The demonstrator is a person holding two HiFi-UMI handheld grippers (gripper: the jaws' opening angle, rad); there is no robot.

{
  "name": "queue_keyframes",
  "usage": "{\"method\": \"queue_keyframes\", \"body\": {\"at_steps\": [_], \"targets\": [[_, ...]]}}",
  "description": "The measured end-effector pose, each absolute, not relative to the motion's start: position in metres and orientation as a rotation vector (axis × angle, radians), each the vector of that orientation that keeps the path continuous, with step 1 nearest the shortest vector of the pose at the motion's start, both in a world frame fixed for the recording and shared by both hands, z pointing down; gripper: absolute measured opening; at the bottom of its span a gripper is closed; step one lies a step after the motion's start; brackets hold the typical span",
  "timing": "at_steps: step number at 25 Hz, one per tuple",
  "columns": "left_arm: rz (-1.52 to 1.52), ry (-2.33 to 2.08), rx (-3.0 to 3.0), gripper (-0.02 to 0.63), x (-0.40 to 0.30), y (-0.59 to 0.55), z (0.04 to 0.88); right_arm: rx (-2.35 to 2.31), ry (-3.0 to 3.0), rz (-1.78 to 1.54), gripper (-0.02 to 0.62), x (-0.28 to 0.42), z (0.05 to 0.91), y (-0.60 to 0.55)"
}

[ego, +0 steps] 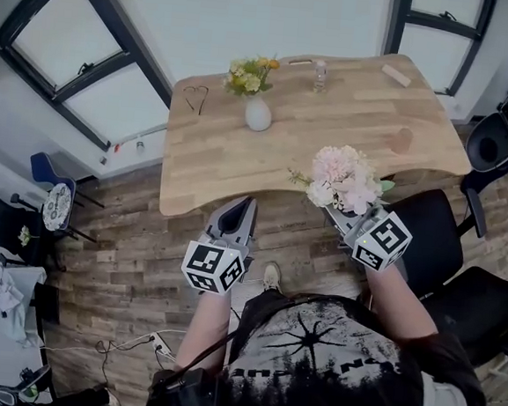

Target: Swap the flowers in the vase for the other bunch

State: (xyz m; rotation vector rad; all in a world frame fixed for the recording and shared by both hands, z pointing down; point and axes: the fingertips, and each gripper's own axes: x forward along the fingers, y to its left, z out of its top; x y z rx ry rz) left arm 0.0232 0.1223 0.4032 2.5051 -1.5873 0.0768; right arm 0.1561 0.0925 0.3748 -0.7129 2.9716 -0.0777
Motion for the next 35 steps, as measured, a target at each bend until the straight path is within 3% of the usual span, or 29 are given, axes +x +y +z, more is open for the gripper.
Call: {"method": "queue_keyframes", "body": {"at_steps": [35], "targets": [[0.081, -1.334, 2.619, 0.015, -0.103, -0.066, 0.423, -0.980, 2.904, -0.117, 0.034, 0.027, 0.388, -0.070]]}}
